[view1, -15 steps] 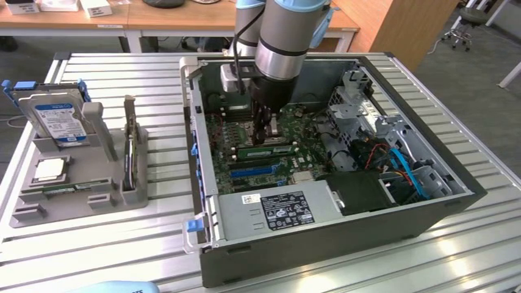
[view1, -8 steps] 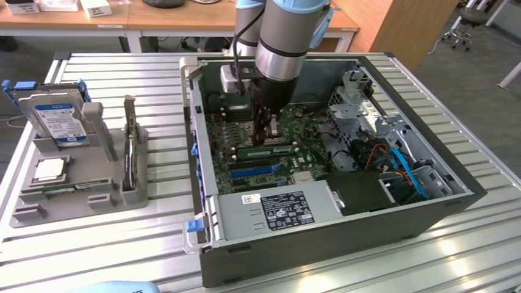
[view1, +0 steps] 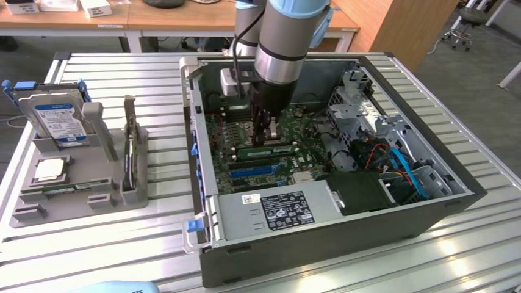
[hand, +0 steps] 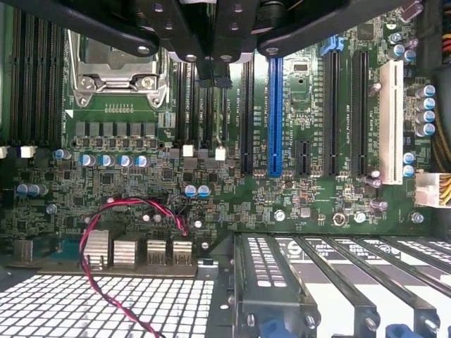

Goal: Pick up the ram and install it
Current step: 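Press down the ram until it locks into place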

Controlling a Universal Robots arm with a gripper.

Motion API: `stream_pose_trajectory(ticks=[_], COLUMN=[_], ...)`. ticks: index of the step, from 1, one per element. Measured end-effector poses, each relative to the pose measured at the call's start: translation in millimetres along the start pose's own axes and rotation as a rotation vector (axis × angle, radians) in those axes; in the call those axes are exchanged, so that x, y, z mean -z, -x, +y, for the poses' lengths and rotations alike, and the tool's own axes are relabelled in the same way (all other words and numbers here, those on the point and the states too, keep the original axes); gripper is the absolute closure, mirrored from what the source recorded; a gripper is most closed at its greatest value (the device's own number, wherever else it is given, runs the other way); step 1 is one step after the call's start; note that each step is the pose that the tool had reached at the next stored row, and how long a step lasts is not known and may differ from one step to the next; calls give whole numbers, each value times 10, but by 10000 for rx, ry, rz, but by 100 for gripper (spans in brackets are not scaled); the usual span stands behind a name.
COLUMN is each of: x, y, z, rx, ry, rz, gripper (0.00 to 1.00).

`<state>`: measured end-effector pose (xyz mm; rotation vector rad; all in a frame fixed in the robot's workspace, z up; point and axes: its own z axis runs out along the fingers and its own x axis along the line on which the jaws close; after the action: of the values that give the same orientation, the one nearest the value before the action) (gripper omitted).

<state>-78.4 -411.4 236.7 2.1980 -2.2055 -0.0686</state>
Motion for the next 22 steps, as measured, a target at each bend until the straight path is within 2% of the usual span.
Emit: stream_pose_trajectory(ticks=[22], x=[-51], y=[0], z=[-3], rx=[0], ry=[-1], rz=[-2], gripper=[90])
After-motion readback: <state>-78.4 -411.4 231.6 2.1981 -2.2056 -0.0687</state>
